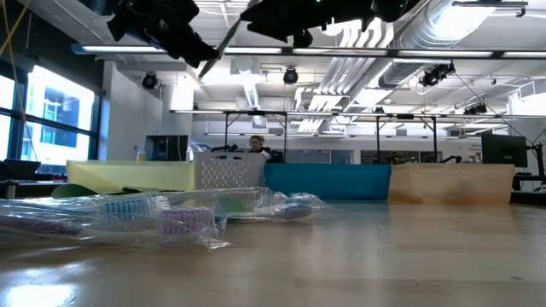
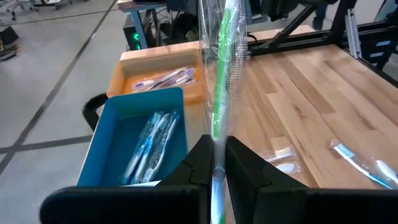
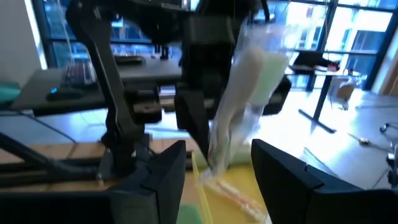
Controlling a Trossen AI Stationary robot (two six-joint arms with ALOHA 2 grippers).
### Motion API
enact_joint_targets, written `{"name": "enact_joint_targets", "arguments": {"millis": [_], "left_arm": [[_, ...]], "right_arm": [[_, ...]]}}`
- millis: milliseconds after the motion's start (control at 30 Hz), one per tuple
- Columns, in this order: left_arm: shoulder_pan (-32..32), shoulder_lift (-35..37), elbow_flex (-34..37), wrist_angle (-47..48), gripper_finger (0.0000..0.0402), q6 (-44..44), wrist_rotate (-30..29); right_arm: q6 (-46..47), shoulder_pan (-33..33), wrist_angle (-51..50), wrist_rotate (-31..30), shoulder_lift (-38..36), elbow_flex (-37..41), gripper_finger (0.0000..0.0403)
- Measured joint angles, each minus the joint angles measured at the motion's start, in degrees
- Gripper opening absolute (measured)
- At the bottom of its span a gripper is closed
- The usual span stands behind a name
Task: Pick & Place Toothbrushes
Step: Put the green toothbrush into the white bin
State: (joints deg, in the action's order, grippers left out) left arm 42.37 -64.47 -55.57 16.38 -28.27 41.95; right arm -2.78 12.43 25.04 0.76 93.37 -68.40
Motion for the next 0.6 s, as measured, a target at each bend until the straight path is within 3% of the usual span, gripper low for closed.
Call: {"name": "enact_joint_targets", "arguments": {"millis": [600], "left_arm": [[0.0,-0.1,0.0,0.0,0.0019,0.1,0.2]], "right_arm": [[0.0,0.5,6.9,-0.9,0.7,0.0,0.0176]]}}
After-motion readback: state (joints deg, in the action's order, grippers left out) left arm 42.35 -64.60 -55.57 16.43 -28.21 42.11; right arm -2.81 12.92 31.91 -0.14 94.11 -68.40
